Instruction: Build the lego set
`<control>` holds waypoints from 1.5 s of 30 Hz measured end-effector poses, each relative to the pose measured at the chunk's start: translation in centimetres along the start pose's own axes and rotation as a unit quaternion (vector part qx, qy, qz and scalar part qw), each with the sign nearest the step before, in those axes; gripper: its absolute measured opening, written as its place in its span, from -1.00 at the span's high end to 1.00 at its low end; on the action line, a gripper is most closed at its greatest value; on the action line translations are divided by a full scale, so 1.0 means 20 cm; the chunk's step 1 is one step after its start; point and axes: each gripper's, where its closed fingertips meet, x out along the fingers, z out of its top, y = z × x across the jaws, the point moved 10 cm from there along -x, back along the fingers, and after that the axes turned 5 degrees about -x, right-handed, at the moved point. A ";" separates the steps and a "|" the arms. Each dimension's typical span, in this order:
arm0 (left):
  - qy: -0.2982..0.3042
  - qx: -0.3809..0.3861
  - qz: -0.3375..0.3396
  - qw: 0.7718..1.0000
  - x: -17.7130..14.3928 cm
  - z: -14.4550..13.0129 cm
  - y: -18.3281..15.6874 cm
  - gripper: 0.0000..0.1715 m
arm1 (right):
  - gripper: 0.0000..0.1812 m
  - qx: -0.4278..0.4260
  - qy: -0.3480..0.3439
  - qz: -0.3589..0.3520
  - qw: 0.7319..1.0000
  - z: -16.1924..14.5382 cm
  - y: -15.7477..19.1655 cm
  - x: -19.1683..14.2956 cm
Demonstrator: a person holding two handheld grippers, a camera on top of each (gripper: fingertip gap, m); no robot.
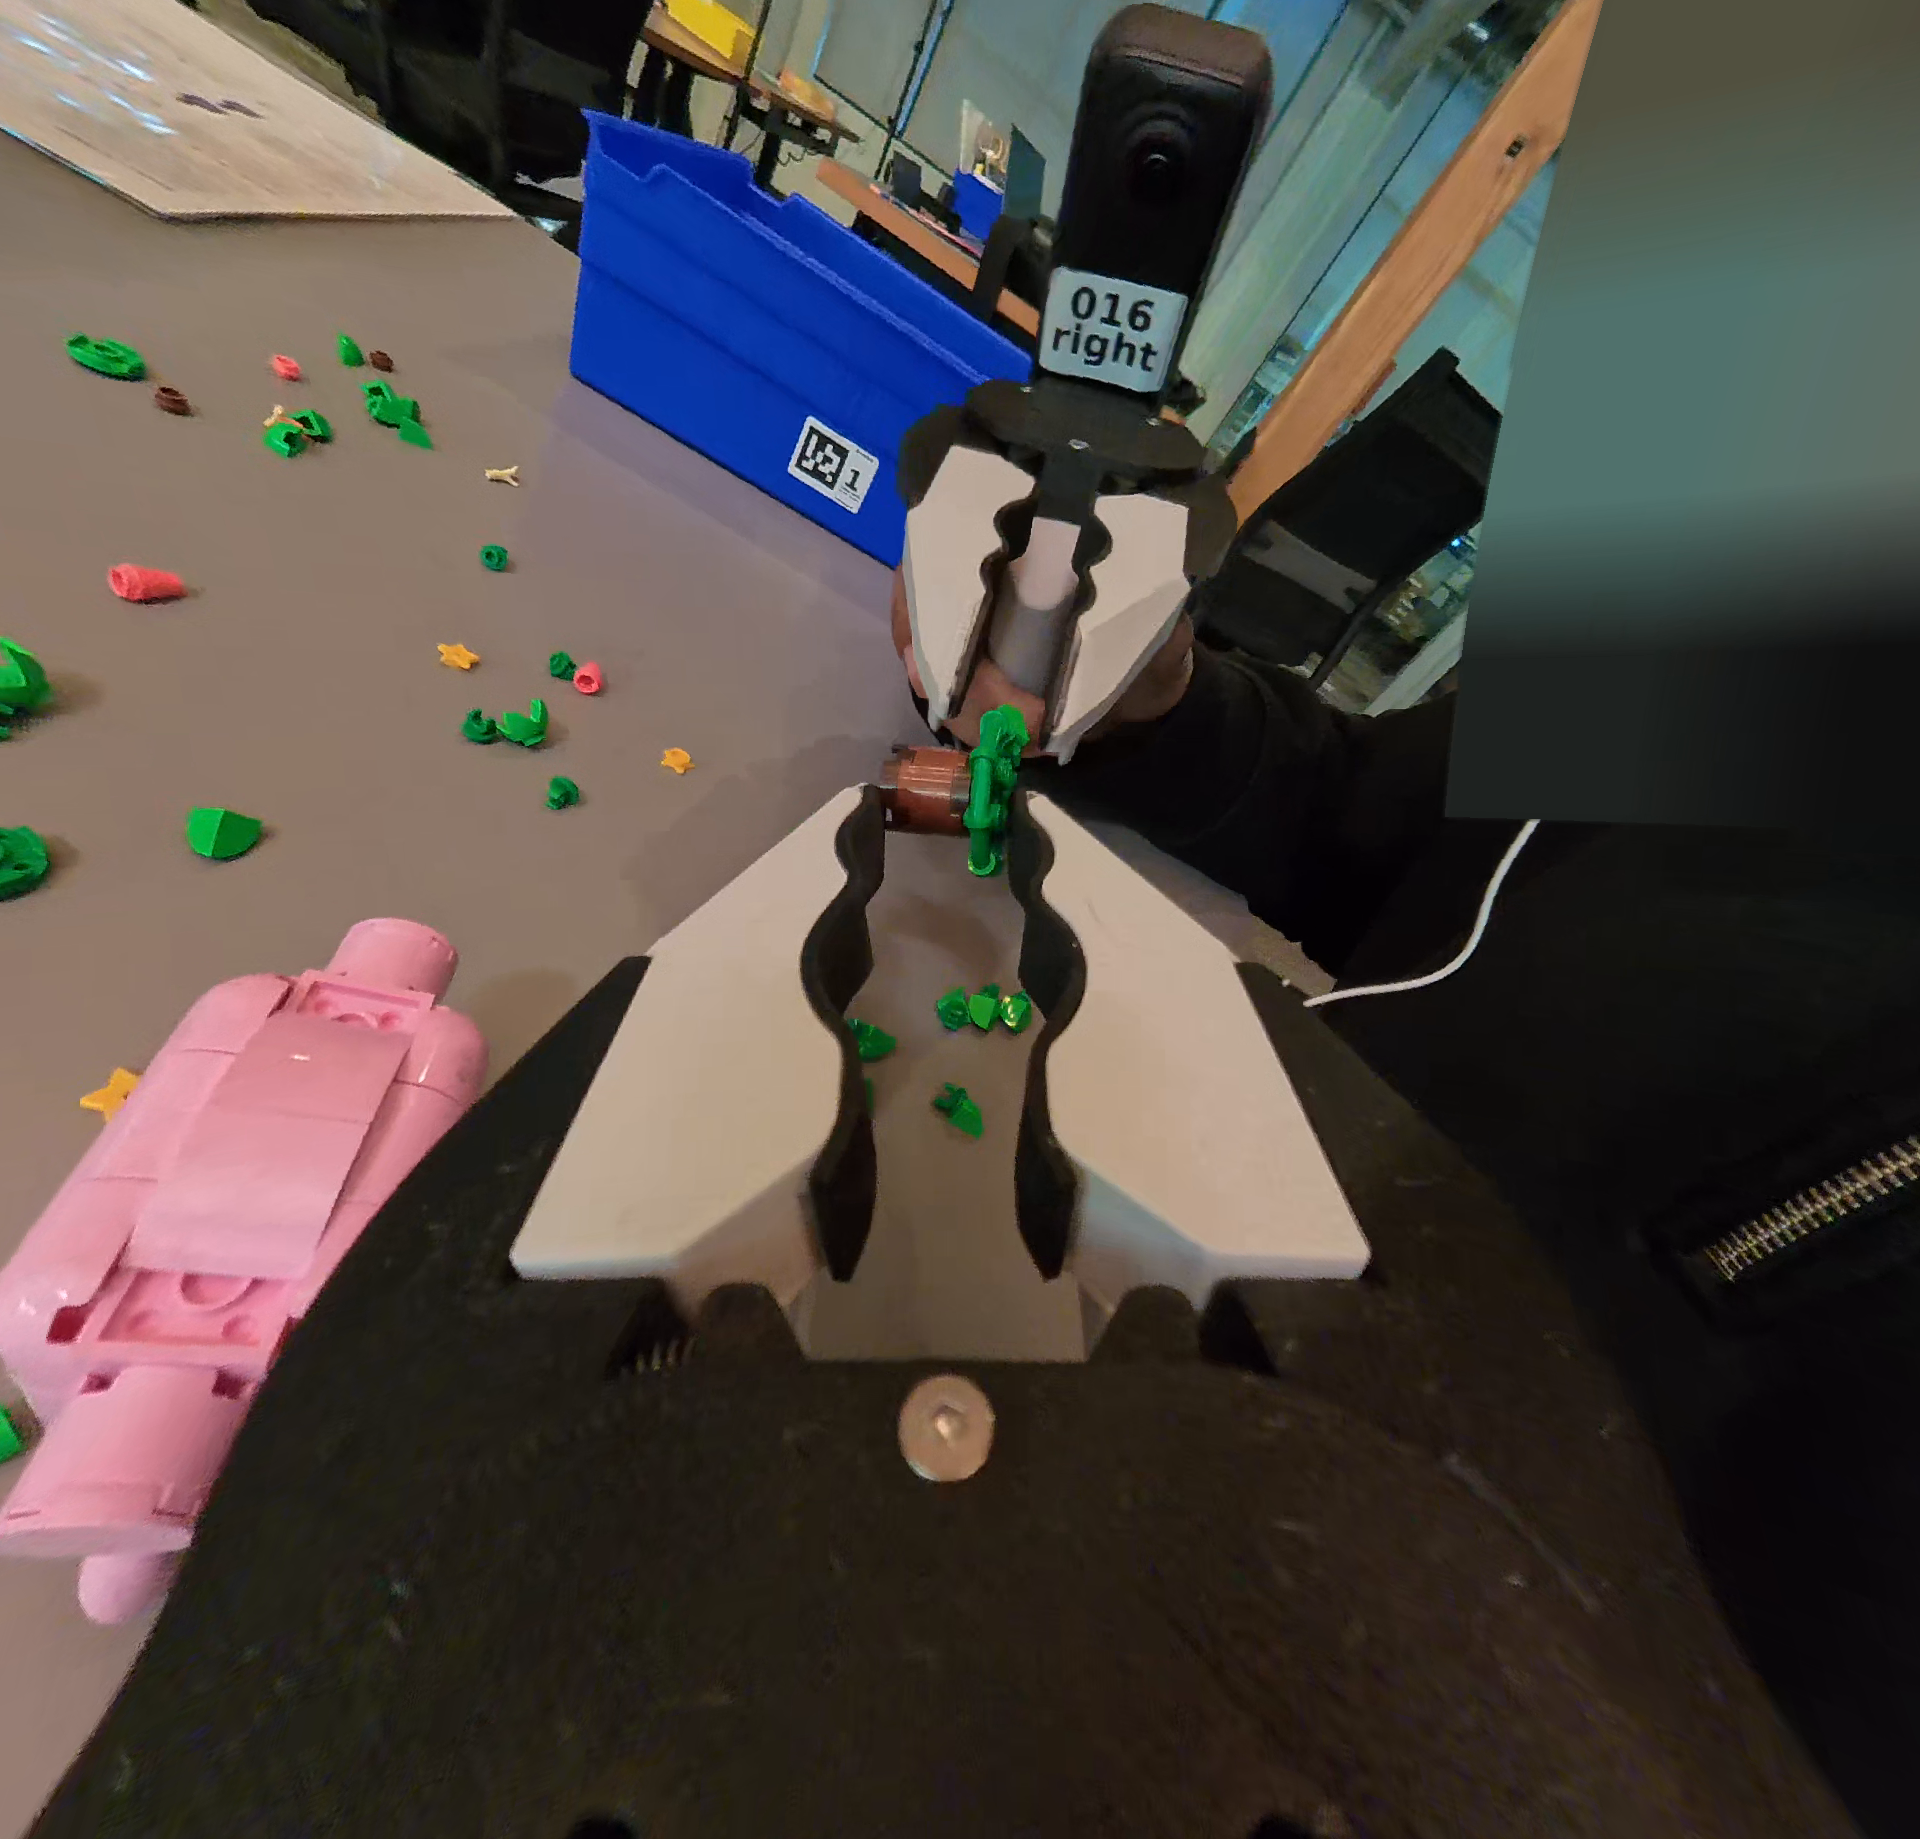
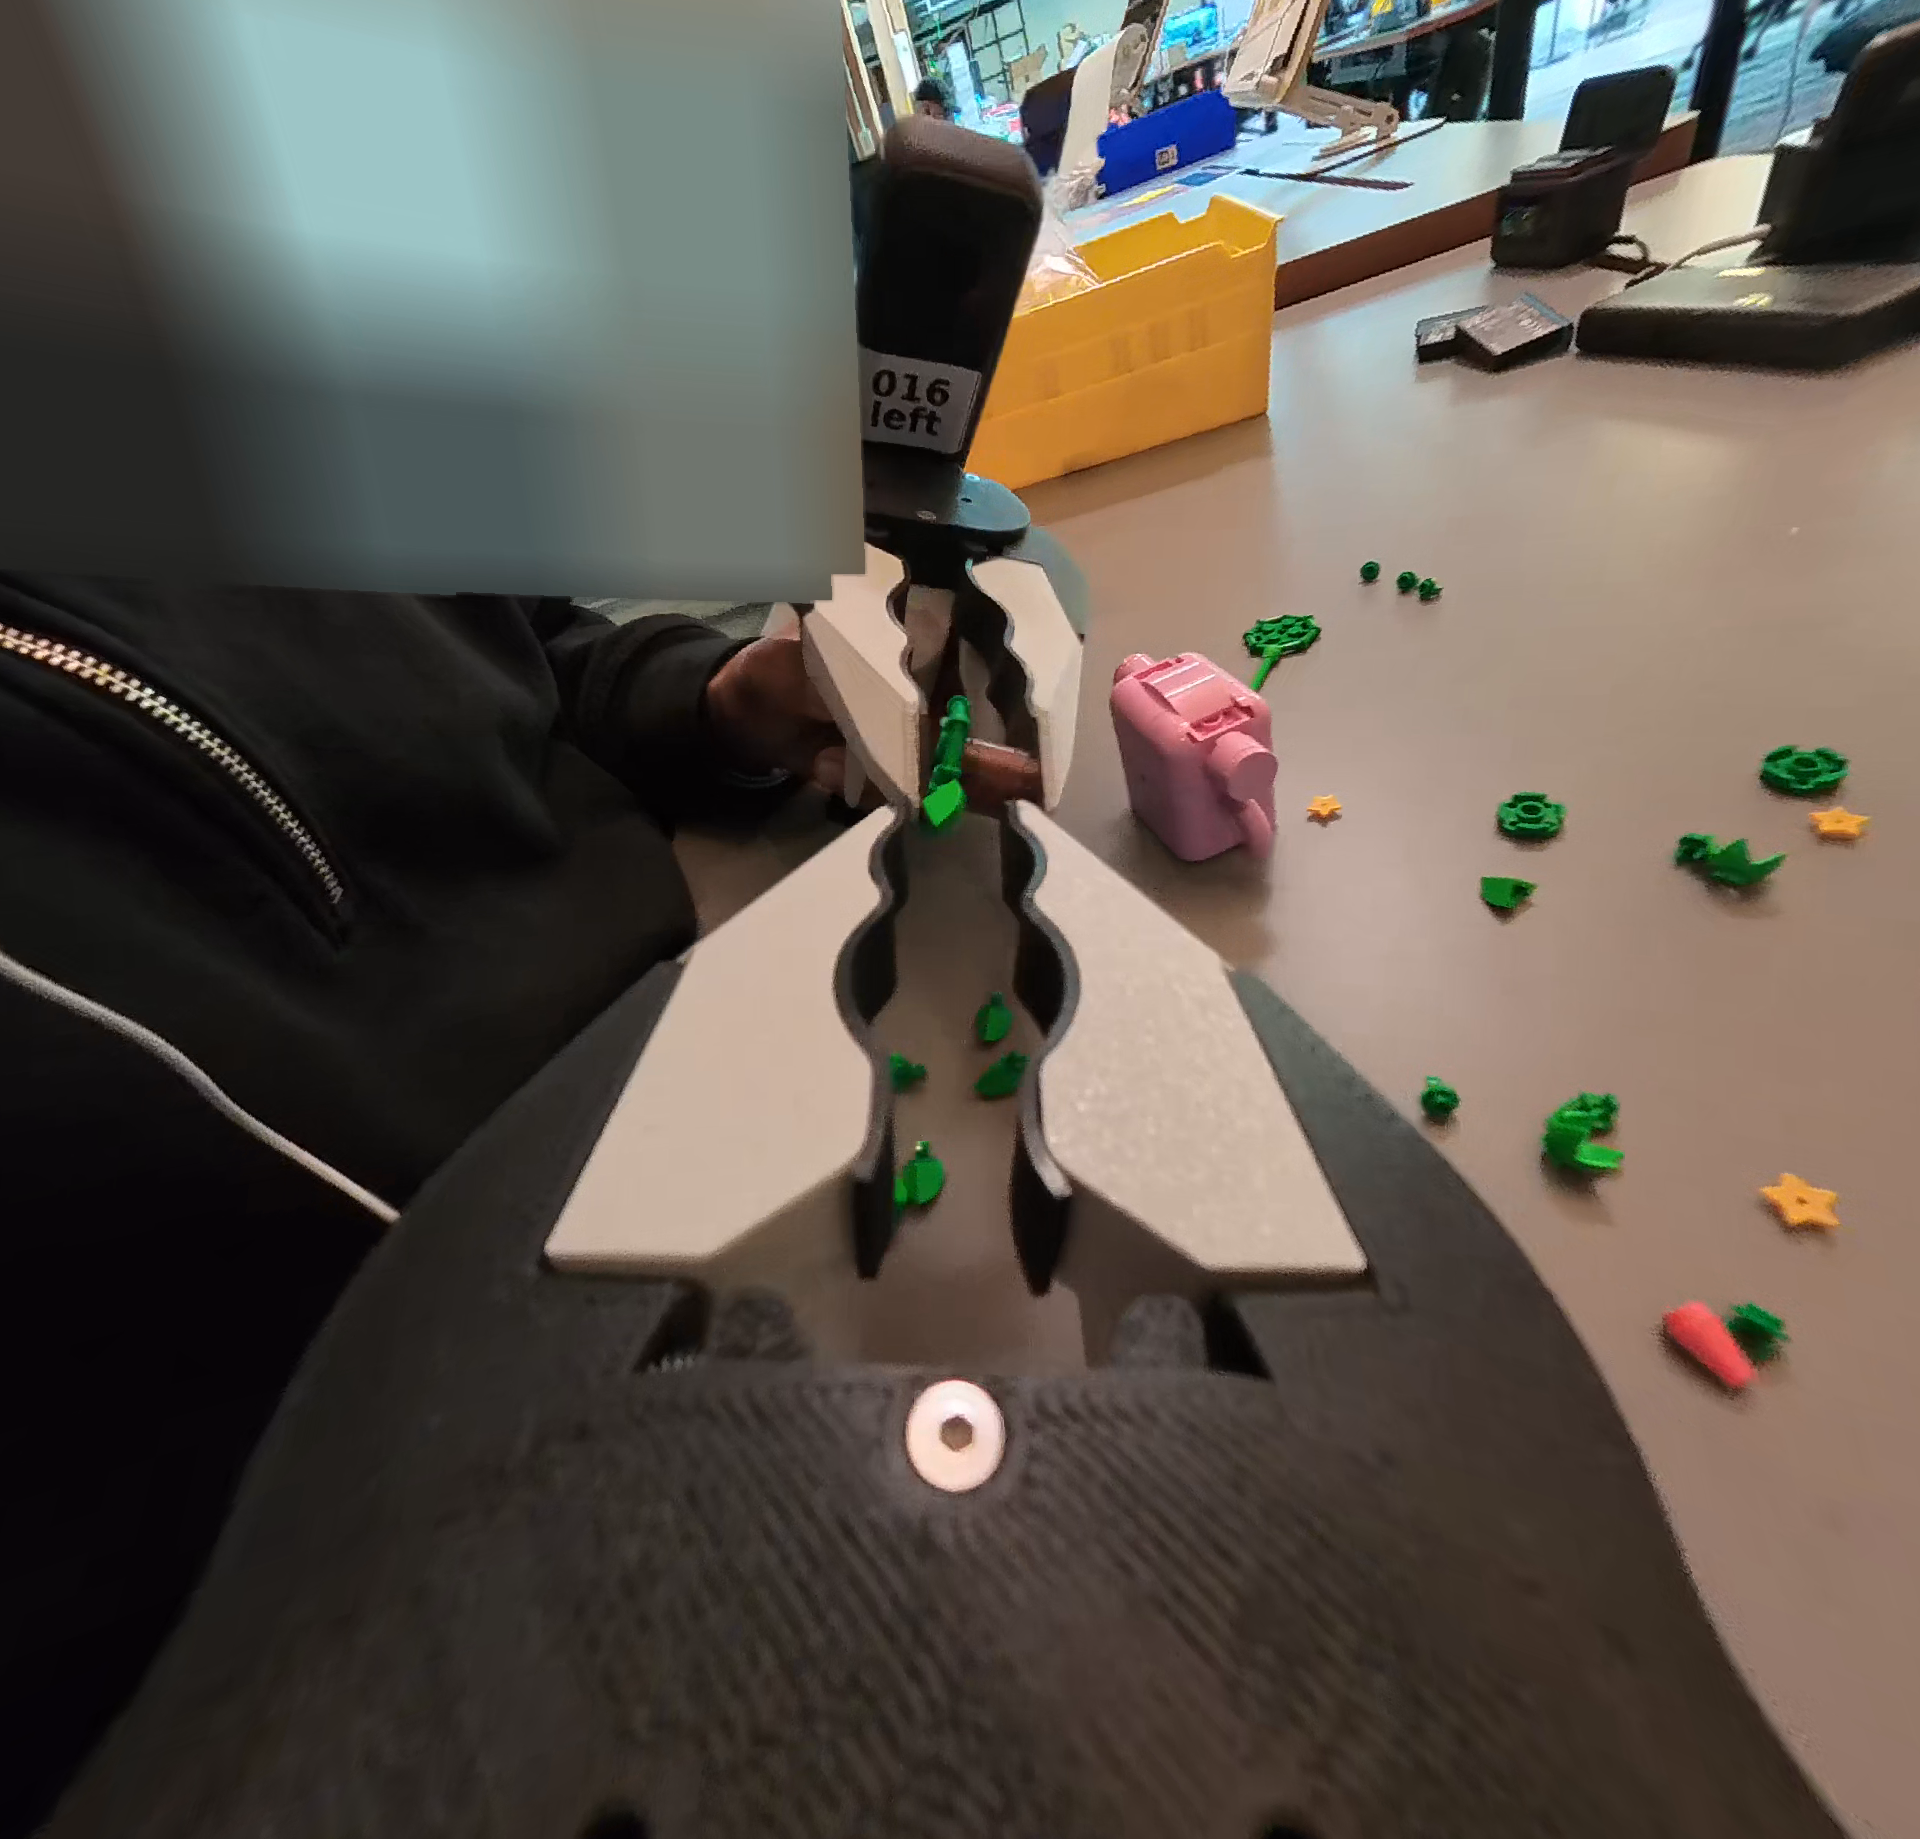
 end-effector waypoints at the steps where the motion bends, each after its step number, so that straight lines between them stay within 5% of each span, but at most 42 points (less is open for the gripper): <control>1: 0.002 0.002 0.000 1.000 0.00 0.00 0.00 0.77 | 0.85 0.007 0.001 0.005 1.000 0.00 0.00 0.00; 29: 0.011 0.015 0.006 1.000 0.02 -0.01 -0.02 0.77 | 0.94 0.049 -0.008 0.043 0.998 -0.02 -0.01 0.01; 45: 0.013 0.028 0.097 0.995 0.03 0.00 -0.01 0.75 | 0.95 0.102 0.009 -0.032 0.994 -0.03 -0.05 0.02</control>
